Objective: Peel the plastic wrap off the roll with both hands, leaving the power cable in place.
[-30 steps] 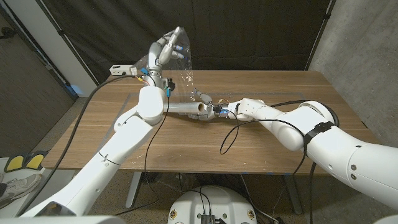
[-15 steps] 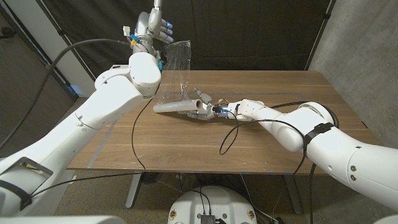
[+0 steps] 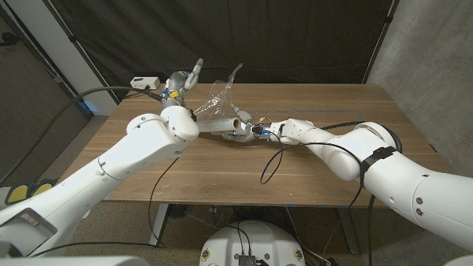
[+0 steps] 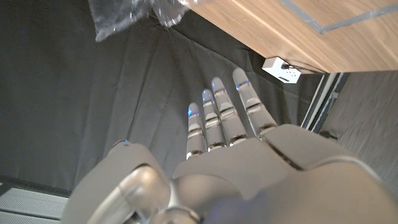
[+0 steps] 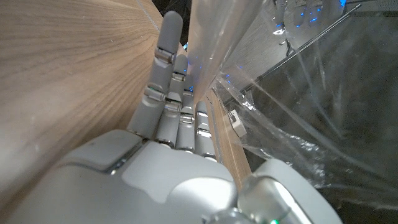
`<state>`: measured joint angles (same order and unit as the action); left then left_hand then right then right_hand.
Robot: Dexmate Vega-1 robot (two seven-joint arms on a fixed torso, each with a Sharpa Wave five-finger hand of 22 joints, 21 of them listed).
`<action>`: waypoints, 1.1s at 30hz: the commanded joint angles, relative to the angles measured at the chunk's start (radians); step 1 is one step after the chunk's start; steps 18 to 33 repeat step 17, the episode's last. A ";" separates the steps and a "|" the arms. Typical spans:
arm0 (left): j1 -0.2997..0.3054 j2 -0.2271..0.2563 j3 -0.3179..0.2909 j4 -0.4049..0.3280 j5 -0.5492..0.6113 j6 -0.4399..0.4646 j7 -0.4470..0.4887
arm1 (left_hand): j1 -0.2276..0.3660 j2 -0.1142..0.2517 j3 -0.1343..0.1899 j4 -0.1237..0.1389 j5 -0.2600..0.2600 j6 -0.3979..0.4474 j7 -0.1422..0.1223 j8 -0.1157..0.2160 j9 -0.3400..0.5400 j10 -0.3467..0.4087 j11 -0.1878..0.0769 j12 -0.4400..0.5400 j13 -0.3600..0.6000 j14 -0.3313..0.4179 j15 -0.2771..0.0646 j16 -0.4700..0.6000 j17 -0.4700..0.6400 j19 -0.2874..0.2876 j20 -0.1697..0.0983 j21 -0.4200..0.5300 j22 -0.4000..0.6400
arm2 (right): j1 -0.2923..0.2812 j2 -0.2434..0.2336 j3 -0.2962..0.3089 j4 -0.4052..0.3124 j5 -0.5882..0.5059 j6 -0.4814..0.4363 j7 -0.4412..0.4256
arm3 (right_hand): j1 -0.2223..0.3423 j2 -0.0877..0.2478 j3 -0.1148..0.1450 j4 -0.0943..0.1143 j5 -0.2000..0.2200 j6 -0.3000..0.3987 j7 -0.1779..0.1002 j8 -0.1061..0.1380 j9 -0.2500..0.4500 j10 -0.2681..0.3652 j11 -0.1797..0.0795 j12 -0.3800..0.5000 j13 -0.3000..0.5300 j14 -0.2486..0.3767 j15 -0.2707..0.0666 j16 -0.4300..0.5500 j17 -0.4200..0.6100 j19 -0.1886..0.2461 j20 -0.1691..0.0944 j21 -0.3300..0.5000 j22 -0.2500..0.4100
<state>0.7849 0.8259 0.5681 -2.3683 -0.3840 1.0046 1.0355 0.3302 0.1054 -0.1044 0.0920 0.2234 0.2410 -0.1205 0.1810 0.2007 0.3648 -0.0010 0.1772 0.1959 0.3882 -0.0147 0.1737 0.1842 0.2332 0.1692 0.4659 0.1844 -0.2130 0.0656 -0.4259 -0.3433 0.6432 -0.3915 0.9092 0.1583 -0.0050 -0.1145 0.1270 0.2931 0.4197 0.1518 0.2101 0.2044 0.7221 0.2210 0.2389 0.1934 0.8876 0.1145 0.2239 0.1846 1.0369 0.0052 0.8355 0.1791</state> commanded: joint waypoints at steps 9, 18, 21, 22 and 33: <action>0.199 0.032 -0.145 0.168 0.556 -0.755 -0.241 | 0.036 -0.008 -0.018 -0.009 0.006 -0.102 -0.097 0.005 -0.013 -0.170 -0.054 0.003 -0.008 -0.223 -0.022 -0.003 -0.005 -0.118 -0.034 -0.081 0.003 | -0.022 -0.004 -0.001 -0.005 0.011 0.003 0.057 | 0.011 -0.001 -0.007 -0.001 0.006 -0.002 0.055 0.000 0.000 -0.005 0.000 -0.007 0.005 -0.003 -0.005 -0.002 0.005 -0.001 -0.005 -0.006 0.004; 0.227 -0.049 -0.168 0.182 0.625 -0.743 -0.300 | 0.033 0.001 -0.018 -0.003 0.011 -0.104 -0.099 0.005 -0.015 -0.175 -0.070 0.007 -0.009 -0.224 -0.033 0.004 -0.005 -0.119 -0.040 -0.084 0.005 | -0.033 -0.016 -0.003 -0.005 0.032 0.008 0.063 | 0.012 -0.001 -0.008 -0.002 0.007 -0.001 0.055 0.000 0.000 -0.006 0.000 -0.008 0.005 -0.004 -0.004 -0.003 0.005 -0.002 -0.005 -0.009 0.004; 0.227 -0.049 -0.168 0.182 0.625 -0.743 -0.300 | 0.033 0.001 -0.018 -0.003 0.011 -0.104 -0.099 0.005 -0.015 -0.175 -0.070 0.007 -0.009 -0.224 -0.033 0.004 -0.005 -0.119 -0.040 -0.084 0.005 | -0.033 -0.016 -0.003 -0.005 0.032 0.008 0.063 | 0.012 -0.001 -0.008 -0.002 0.007 -0.001 0.055 0.000 0.000 -0.006 0.000 -0.008 0.005 -0.004 -0.004 -0.003 0.005 -0.002 -0.005 -0.009 0.004; 0.227 -0.049 -0.168 0.182 0.625 -0.743 -0.300 | 0.033 0.001 -0.018 -0.003 0.011 -0.104 -0.099 0.005 -0.015 -0.175 -0.070 0.007 -0.009 -0.224 -0.033 0.004 -0.005 -0.119 -0.040 -0.084 0.005 | -0.033 -0.016 -0.003 -0.005 0.032 0.008 0.063 | 0.012 -0.001 -0.008 -0.002 0.007 -0.001 0.055 0.000 0.000 -0.006 0.000 -0.008 0.005 -0.004 -0.004 -0.003 0.005 -0.002 -0.005 -0.009 0.004; 0.227 -0.049 -0.168 0.182 0.625 -0.743 -0.300 | 0.033 0.001 -0.018 -0.003 0.011 -0.104 -0.099 0.005 -0.015 -0.175 -0.070 0.007 -0.009 -0.224 -0.033 0.004 -0.005 -0.119 -0.040 -0.084 0.005 | -0.033 -0.016 -0.003 -0.005 0.032 0.008 0.063 | 0.012 -0.001 -0.008 -0.002 0.007 -0.001 0.055 0.000 0.000 -0.006 0.000 -0.008 0.005 -0.004 -0.004 -0.003 0.005 -0.002 -0.005 -0.009 0.004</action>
